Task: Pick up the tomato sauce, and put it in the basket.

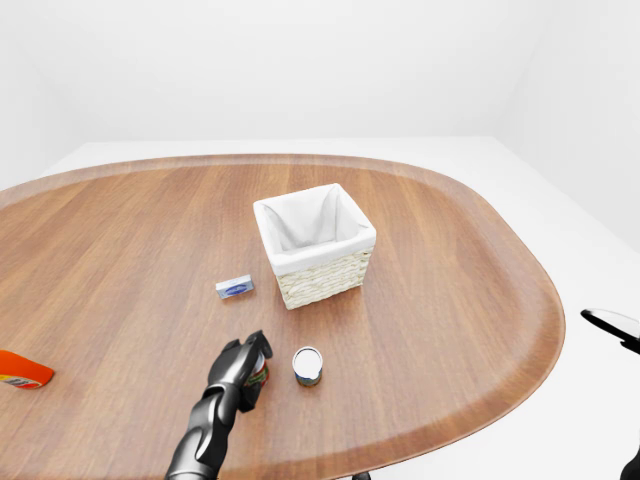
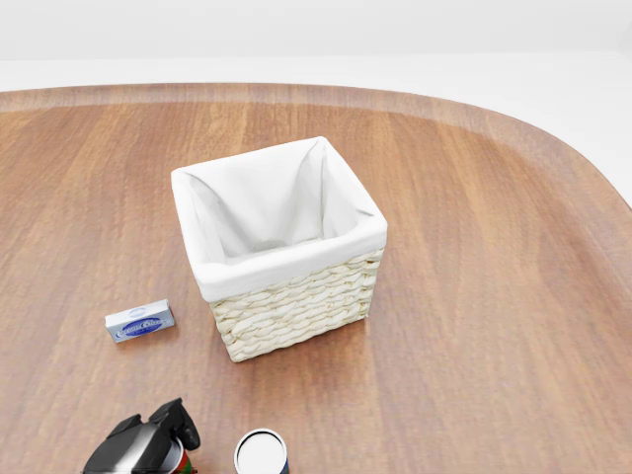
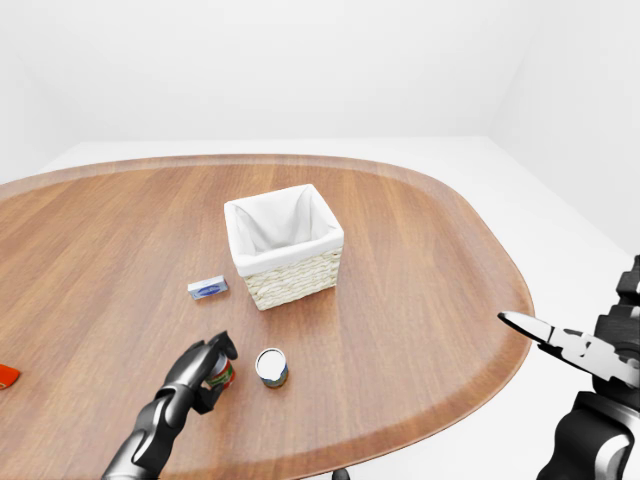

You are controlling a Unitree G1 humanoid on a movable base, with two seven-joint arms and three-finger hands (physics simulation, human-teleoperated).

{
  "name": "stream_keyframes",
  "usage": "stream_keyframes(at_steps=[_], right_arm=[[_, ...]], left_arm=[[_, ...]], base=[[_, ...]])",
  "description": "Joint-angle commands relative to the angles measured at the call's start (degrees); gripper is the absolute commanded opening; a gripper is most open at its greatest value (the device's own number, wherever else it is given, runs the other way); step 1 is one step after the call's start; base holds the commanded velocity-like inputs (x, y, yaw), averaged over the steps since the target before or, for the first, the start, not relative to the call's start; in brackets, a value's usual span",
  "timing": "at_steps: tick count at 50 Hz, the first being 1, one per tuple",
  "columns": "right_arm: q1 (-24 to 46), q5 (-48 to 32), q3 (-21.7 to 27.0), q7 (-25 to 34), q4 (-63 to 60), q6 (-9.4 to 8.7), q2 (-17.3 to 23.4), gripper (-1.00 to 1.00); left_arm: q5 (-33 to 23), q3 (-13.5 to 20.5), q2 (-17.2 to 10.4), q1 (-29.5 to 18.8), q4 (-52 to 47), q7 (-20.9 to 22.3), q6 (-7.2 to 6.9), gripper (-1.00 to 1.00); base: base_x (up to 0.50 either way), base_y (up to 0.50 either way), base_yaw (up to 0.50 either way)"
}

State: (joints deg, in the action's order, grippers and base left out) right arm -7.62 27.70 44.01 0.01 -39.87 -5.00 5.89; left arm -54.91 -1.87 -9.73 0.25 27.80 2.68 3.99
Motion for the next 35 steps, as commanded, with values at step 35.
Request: stream_keyframes(at_steps=[35], right_arm=[[0.1, -1.0, -1.4, 0.1, 0.5, 0.0, -0.4, 1.0]], left_arm=[[4.6, 2.2, -0.7, -69.9, 9.4, -1.6, -8.99, -1.0]], base=[[0.0, 0.0, 0.0]])
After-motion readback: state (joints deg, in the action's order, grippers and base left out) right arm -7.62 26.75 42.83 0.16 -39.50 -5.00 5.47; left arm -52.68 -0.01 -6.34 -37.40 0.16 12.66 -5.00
